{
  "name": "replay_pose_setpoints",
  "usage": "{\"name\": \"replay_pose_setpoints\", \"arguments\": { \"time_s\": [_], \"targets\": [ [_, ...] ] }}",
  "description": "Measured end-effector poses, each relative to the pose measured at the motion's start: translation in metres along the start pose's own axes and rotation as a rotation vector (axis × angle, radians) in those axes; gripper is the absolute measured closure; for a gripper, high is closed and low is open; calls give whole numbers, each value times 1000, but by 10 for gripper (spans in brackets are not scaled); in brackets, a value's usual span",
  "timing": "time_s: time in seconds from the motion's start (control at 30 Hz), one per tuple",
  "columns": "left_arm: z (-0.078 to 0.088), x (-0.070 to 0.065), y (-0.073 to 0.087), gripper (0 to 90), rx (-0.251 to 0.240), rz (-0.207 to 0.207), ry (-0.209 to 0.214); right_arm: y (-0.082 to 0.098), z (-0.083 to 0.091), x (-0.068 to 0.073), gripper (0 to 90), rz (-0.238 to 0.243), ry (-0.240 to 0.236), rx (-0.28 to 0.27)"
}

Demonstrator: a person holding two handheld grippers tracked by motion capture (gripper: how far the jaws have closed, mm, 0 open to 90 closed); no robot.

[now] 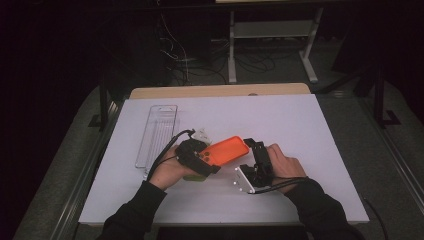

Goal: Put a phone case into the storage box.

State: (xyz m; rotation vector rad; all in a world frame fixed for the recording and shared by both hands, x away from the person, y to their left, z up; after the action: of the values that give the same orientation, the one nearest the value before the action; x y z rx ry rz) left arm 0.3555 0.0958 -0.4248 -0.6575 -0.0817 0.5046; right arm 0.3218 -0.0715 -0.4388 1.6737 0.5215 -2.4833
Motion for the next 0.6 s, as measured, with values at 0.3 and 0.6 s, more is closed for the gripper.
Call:
{"name": "replay_pose_setpoints", "arguments": {
  "time_s": [0.3, 0.6],
  "targets": [
    [0, -7, -4, 160, -9, -18, 18, -5, 0, 2, 151, 48, 8, 4],
    [1, -10, -6, 160, -23, -38, 33, -11, 1, 6, 402, 58, 35, -19]
  ]
}}
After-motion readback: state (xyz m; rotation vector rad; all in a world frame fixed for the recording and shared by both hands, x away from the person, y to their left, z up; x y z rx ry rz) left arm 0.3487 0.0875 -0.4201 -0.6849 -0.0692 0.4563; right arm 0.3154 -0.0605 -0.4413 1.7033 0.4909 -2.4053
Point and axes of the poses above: each handheld gripper's, and its own axes: z roughly backward along the jaws, y roughly out of its underside, x roughly to its left, the point moved 5 cm from there along -z, roughly forward along the jaws, and after that the axes turned 1 degree about x, right-handed, at the moved point
